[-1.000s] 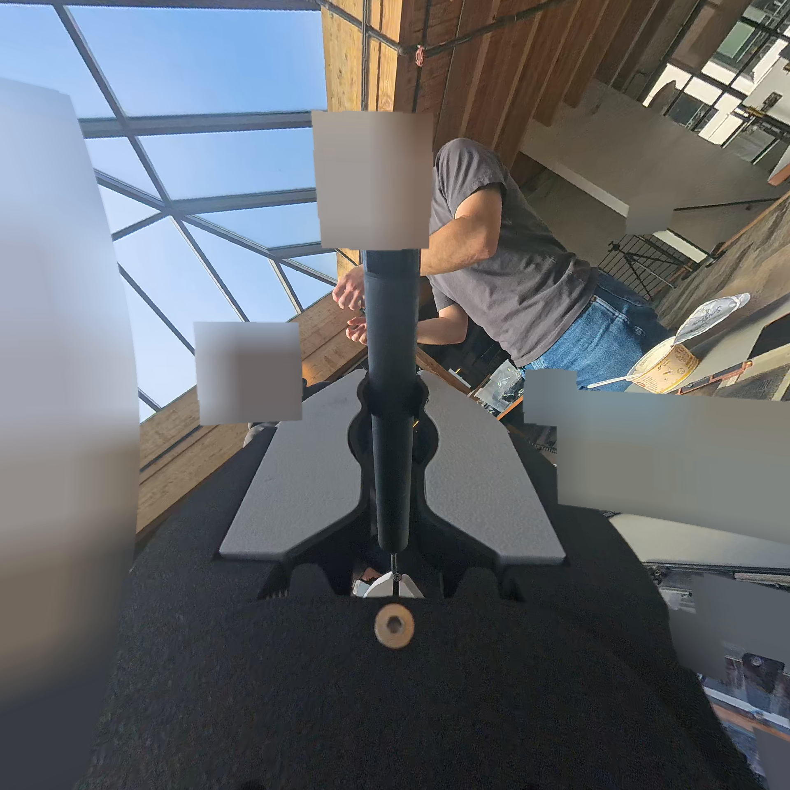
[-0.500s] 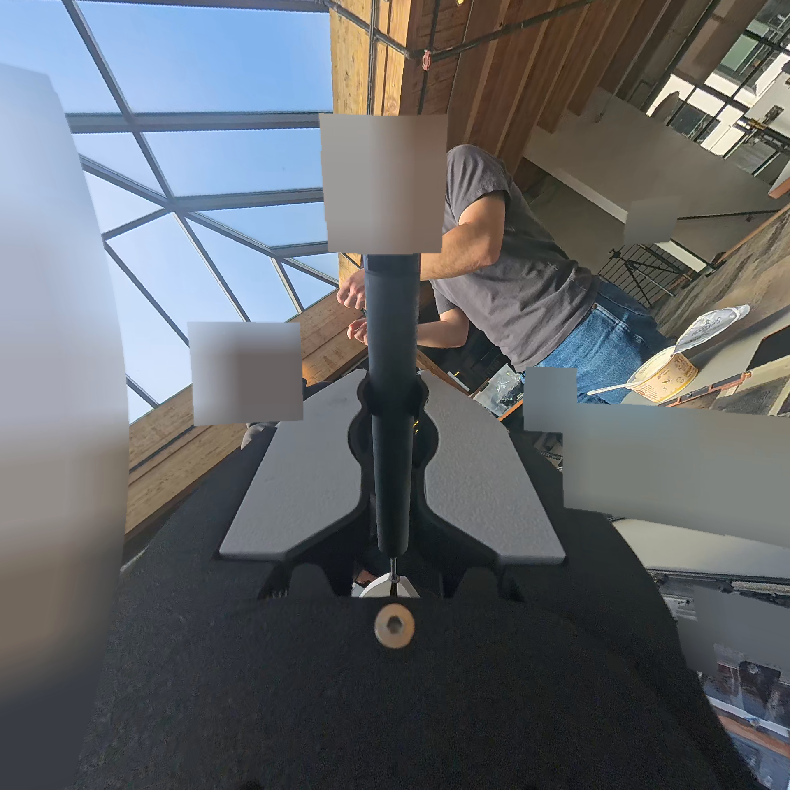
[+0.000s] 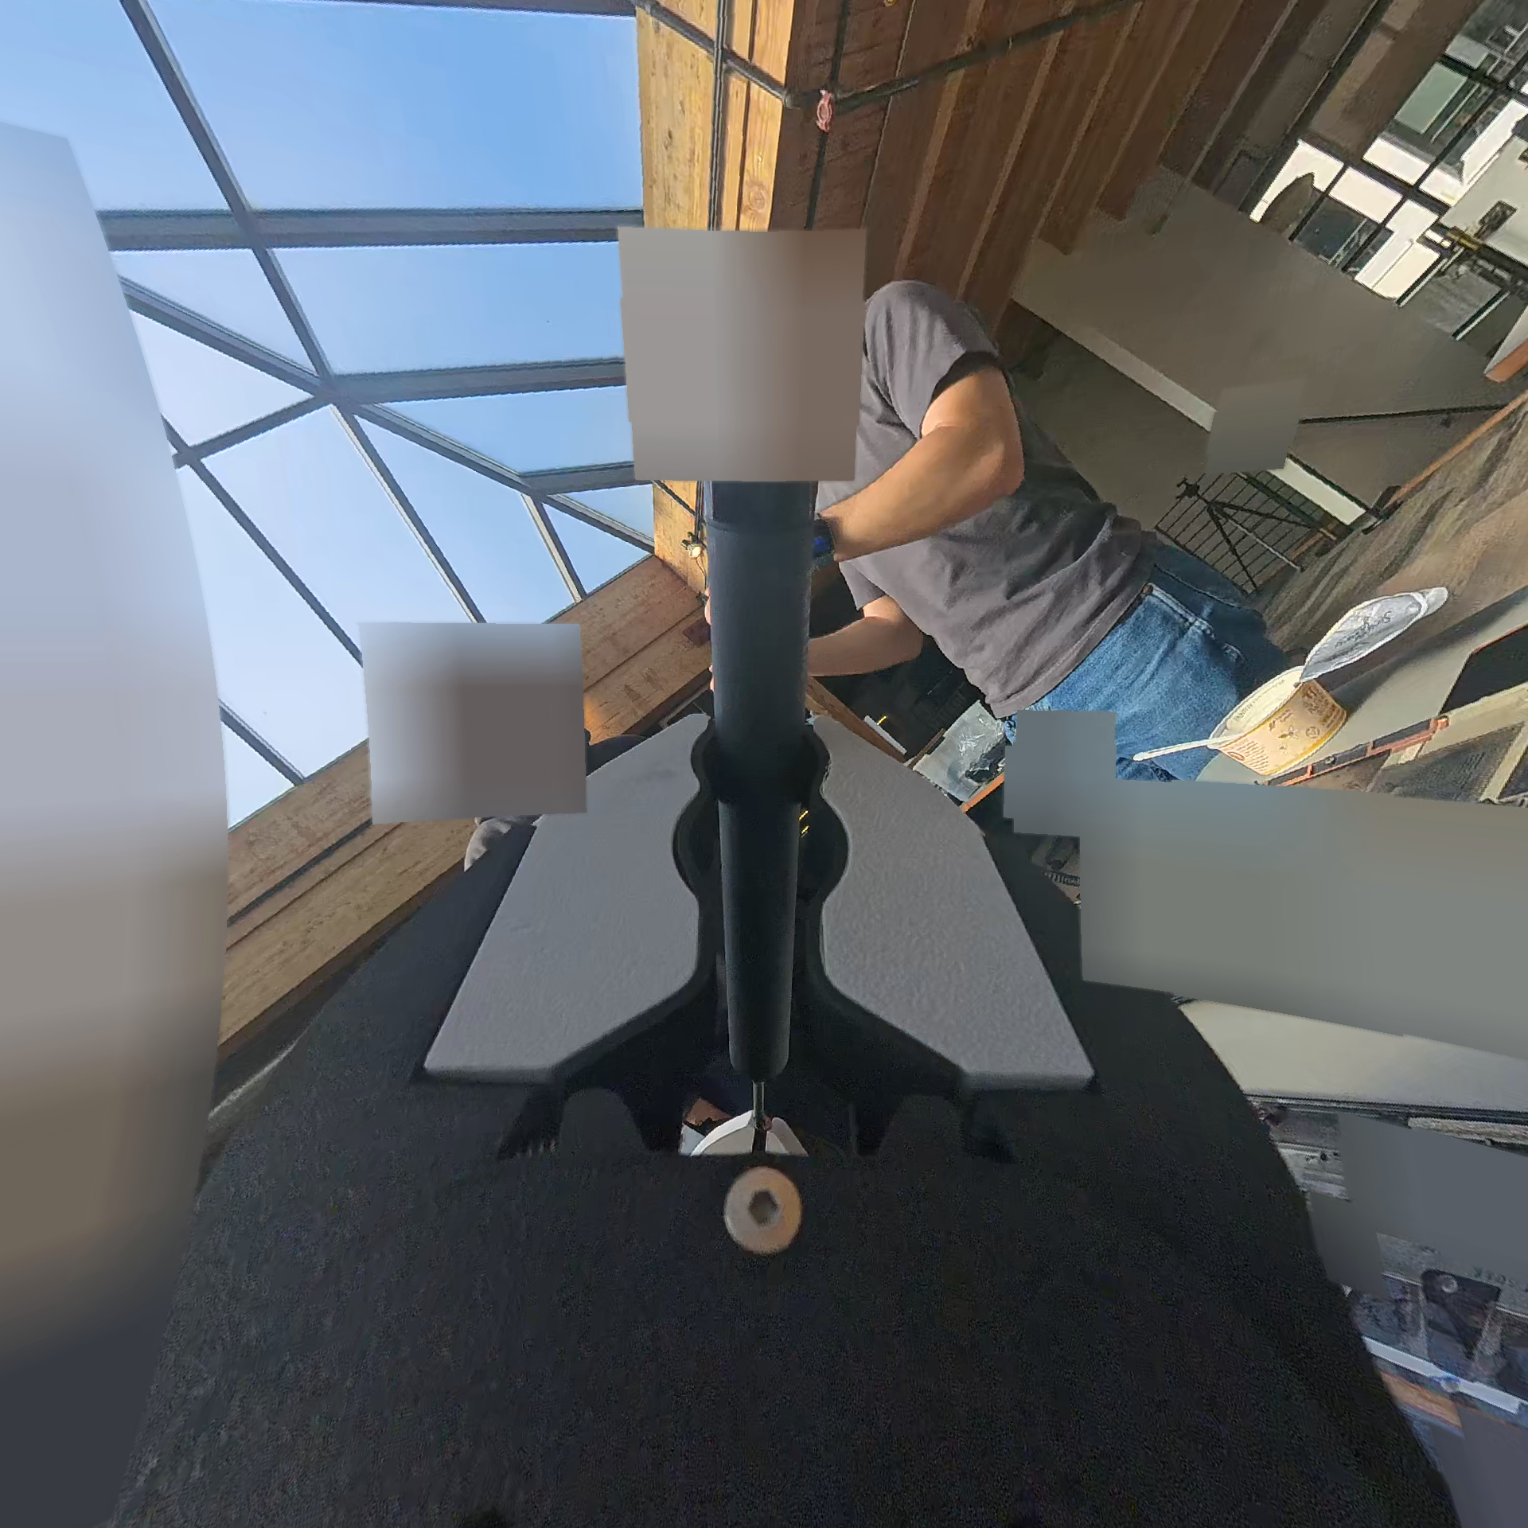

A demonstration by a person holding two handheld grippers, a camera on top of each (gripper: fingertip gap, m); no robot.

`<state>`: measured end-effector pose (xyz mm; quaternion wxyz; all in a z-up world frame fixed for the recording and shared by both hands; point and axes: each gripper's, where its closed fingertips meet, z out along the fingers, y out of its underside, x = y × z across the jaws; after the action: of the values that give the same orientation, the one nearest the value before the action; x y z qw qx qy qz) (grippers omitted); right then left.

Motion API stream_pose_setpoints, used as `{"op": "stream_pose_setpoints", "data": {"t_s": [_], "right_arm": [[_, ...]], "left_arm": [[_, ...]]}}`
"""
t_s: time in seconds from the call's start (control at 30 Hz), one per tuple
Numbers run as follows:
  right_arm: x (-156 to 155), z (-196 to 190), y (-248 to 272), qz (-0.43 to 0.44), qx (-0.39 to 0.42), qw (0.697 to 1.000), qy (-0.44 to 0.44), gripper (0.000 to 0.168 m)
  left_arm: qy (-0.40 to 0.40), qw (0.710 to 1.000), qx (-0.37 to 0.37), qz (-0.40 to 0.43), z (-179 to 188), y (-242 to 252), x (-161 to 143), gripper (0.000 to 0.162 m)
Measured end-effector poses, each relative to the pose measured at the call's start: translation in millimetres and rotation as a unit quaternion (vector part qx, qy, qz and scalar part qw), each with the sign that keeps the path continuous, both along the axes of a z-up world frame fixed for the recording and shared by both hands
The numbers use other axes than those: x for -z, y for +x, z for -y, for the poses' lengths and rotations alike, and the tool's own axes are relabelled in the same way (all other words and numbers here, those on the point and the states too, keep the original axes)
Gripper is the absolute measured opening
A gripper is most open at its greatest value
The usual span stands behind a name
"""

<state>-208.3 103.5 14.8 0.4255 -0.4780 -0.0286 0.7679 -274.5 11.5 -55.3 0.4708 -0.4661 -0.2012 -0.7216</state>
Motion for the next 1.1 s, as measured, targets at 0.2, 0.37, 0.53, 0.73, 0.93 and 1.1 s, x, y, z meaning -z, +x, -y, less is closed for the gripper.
{"op": "stream_pose_setpoints", "data": {"t_s": [0.2,0.37,0.53,0.73,0.93,1.1], "right_arm": [[0,0,2,-0.002,-0.001,1.000,-0.003,0.017],[0,1,3,0.005,0.003,1.000,0.000,0.017],[9,-2,1,0.035,0.005,0.999,-0.031,0.017],[15,-4,1,0.032,-0.002,0.998,-0.055,0.017],[15,-7,8,0.015,0.000,0.998,-0.062,0.017],[16,-9,11,0.022,0.004,0.998,-0.055,0.017]], "left_arm": [[0.001,1.000,0.003,-0.006,1,3,-1,0.000],[0.004,1.000,0.001,-0.019,1,4,-1,0.000],[0.009,0.996,-0.022,-0.084,0,5,4,0.000],[0.018,0.990,-0.035,-0.135,1,6,6,0.000],[0.013,0.980,-0.038,-0.195,1,9,12,0.012],[-0.001,0.977,-0.030,-0.212,2,9,19,0.032]]}}
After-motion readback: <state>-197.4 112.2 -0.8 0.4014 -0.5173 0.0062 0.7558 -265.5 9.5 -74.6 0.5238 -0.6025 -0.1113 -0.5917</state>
